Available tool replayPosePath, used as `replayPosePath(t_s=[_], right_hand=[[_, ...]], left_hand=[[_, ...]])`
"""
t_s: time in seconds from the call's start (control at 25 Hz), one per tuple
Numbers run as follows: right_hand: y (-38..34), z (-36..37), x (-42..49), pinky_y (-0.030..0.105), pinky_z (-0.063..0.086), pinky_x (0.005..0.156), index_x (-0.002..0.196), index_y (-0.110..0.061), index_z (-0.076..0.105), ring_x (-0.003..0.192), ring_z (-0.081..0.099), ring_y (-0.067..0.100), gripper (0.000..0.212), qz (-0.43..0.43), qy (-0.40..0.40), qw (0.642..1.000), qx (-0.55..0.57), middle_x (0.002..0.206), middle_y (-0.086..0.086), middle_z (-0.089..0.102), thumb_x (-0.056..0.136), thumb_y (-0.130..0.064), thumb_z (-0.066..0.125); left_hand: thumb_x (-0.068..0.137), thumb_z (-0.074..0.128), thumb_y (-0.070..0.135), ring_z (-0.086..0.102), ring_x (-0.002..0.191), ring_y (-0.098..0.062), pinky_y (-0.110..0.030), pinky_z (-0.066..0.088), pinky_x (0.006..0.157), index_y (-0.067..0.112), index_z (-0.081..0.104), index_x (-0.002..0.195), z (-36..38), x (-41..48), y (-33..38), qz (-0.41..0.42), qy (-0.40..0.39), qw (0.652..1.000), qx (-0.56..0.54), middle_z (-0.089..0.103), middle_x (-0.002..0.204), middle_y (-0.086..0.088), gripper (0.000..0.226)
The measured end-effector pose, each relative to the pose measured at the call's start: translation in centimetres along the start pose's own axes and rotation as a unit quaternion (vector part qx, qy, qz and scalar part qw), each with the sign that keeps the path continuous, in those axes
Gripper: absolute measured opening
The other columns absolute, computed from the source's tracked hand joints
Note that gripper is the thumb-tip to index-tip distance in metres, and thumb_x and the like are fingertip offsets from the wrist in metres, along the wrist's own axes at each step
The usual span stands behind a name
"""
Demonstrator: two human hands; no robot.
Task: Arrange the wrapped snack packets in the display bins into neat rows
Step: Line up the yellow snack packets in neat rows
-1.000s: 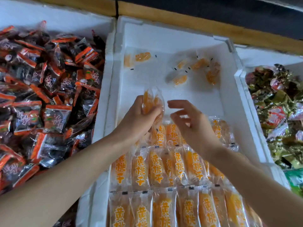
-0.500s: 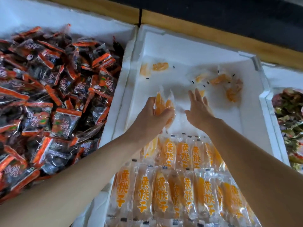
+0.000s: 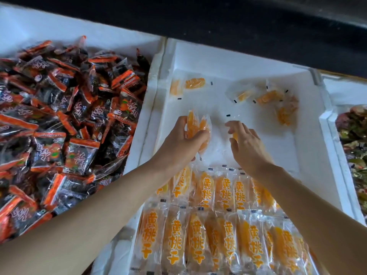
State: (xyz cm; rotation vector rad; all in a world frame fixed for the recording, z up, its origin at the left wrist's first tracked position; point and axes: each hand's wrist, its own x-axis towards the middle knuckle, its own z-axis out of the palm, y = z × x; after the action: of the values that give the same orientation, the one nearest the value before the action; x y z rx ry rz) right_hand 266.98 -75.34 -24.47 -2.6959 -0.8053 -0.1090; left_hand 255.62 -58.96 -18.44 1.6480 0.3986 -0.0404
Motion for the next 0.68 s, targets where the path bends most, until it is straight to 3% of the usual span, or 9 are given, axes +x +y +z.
replayPosePath(t_s=[0.2, 0.4, 0.52, 0.6, 0.68], right_hand=[[0.1, 0.6, 0.2, 0.037, 0.042, 0.086, 0.119, -0.008, 0.042, 0.101, 0.052, 0.031, 0.038, 0.056, -0.017, 0.998, 0.018, 0.117, 0.013, 0.042, 0.085, -0.004, 0.06], [-1.5, 0.1, 0.7, 0.031, 0.037, 0.086, 0.124, -0.007, 0.039, 0.103, 0.05, 0.033, 0.038, 0.092, -0.027, 0.995, 0.027, 0.124, 0.014, 0.037, 0.088, -0.002, 0.049], [-3.8, -1.2, 0.0, 0.026, 0.035, 0.081, 0.12, -0.008, 0.041, 0.099, 0.052, 0.024, 0.026, 0.127, -0.001, 0.983, 0.134, 0.12, 0.008, 0.046, 0.094, -0.012, 0.044], [-6.0, -2.7, -1.2, 0.031, 0.046, 0.072, 0.112, -0.012, 0.043, 0.082, 0.059, 0.02, 0.015, 0.214, 0.005, 0.925, 0.315, 0.109, 0.008, 0.056, 0.097, -0.015, 0.039], [-7.9, -4.5, -3.0, 0.028, 0.055, 0.062, 0.106, -0.01, 0.047, 0.067, 0.065, 0.015, 0.013, 0.312, -0.052, 0.814, 0.487, 0.095, 0.007, 0.066, 0.099, -0.018, 0.04]], left_hand=[[0.093, 0.053, 0.035, 0.048, 0.059, -0.008, -0.013, 0.042, 0.051, 0.035, 0.047, 0.102, 0.0, -0.3, -0.1, -0.01, -0.001, 1.0, 0.009, 0.052, 0.074, 0.011, 0.011], [0.092, 0.053, 0.035, 0.049, 0.056, -0.004, -0.016, 0.041, 0.053, 0.033, 0.048, 0.11, -0.6, -1.2, 0.2, -0.009, -0.004, 1.0, 0.012, 0.055, 0.079, 0.01, 0.019], [0.092, 0.053, 0.037, 0.052, 0.05, 0.006, -0.016, 0.041, 0.057, 0.037, 0.046, 0.114, -1.3, -2.4, 0.6, 0.004, -0.001, 0.999, 0.038, 0.056, 0.078, 0.015, 0.023], [0.093, 0.053, 0.036, 0.054, 0.051, 0.011, -0.01, 0.041, 0.053, 0.04, 0.044, 0.115, -1.7, -3.5, 1.1, 0.007, -0.002, 0.999, 0.033, 0.056, 0.08, 0.017, 0.024], [0.094, 0.053, 0.033, 0.055, 0.052, 0.013, -0.005, 0.04, 0.05, 0.04, 0.044, 0.114, -2.1, -4.6, 1.6, 0.005, -0.001, 1.0, 0.015, 0.057, 0.083, 0.016, 0.023]])
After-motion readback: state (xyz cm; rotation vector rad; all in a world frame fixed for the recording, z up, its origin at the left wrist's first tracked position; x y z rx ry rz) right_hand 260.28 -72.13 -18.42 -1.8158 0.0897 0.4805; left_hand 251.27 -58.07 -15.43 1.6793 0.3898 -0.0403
